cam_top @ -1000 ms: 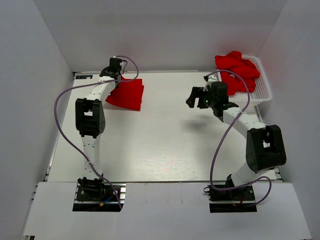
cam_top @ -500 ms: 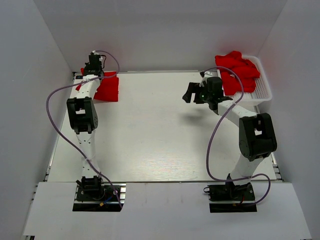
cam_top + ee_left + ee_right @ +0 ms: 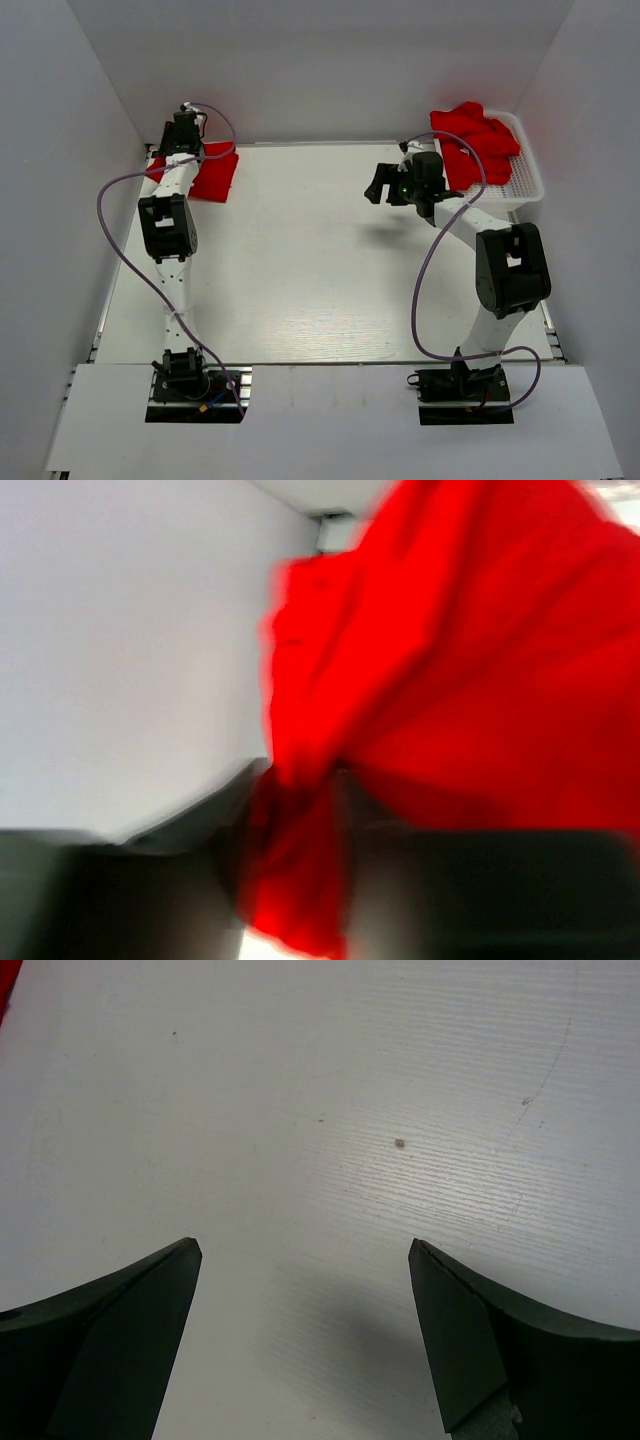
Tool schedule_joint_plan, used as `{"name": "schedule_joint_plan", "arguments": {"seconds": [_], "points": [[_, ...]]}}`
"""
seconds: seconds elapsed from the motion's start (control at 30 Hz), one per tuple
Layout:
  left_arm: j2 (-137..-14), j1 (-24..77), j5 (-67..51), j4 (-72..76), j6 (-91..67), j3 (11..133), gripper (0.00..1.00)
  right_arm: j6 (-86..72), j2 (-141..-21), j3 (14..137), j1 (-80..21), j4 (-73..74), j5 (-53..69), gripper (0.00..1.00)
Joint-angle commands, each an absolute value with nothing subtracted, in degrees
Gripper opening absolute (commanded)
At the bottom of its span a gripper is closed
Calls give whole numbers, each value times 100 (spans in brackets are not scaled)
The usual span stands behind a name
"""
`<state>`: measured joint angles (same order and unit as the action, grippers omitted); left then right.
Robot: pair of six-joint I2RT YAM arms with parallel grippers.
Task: Fold and stack the t-shirts
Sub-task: Put the neatly folded tshirt into the corner of the board with the left arm
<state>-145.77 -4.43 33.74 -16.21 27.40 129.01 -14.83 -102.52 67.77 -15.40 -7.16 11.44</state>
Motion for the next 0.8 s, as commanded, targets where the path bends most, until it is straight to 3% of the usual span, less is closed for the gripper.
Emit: {"name": "schedule_joint_plan", "arguments": {"seconds": [0.0,0.03,0.23,0.37,0.5,0.77], "points": [[-14414,-536,3753,-1467,2786,13332,69,-1529,-10257,7014,-1521,-703,1116,90],[-14336,-536,3840,-1468,2786,13237,99,-1529,-10239,7031,-1521,-694,1142,90],[-13545,-370,3833,-2553,1725,13008,100,-1591,-9958,6724,-1529,-738,1160,90],[-12851,-369,2876,-3462,652,12614,100,-1582,-9512,6487,-1512,-765,1230,90],[-12051,-316,1847,-3534,44,11753,100,-1530,-9124,6232,-1512,-651,1222,90],[-10716,-141,1301,-3324,-703,10207,100,-1450,-8183,5678,-1521,-316,1046,90]]}}
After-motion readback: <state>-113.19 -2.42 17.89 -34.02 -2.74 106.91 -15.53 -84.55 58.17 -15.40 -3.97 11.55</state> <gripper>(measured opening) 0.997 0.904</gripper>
